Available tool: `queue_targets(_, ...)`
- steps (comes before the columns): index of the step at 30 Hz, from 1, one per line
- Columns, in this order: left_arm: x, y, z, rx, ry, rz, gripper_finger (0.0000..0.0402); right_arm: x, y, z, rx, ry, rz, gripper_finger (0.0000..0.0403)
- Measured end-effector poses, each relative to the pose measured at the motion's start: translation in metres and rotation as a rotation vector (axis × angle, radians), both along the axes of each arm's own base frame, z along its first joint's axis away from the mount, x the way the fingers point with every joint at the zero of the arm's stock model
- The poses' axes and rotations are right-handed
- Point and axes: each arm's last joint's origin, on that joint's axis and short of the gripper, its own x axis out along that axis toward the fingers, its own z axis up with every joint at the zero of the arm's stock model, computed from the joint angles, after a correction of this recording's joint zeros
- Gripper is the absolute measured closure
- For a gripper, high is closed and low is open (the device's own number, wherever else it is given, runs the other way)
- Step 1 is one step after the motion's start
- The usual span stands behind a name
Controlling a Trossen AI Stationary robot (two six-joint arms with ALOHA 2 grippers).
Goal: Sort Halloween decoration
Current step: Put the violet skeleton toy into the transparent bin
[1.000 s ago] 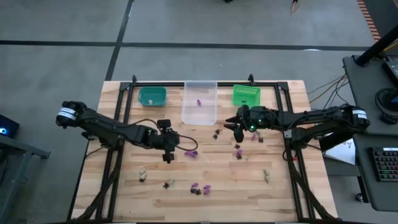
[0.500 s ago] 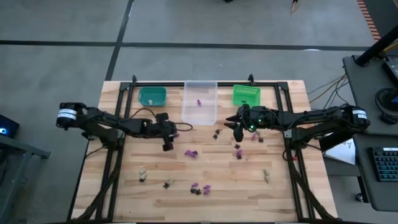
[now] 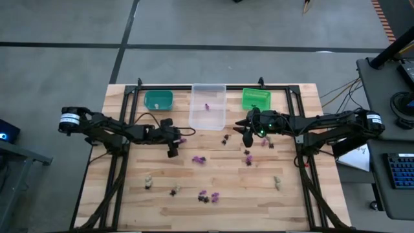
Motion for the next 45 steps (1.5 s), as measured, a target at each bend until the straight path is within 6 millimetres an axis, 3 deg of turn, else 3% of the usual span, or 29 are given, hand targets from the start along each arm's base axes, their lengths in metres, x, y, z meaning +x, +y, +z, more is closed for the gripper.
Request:
queue_targets(21, 0.005, 0.000, -0.020, -0.019, -0.009, -0.006, 0.0239, 0.000, 0.000, 0.000, -0.009, 0.002, 0.005, 0.0268)
queue_targets(37, 0.002, 0.000, -0.009, -0.023, -0.049, 0.005, 0.0360, 0.000, 0.000, 0.000, -0.016, 0.003, 0.009, 0.0268)
queue_targets(45, 0.010, -0.003, 0.010, -0.099, -0.135, -0.076, 0.0386, 0.000, 0.000, 0.000, -0.016, 0.003, 0.010, 0.0268)
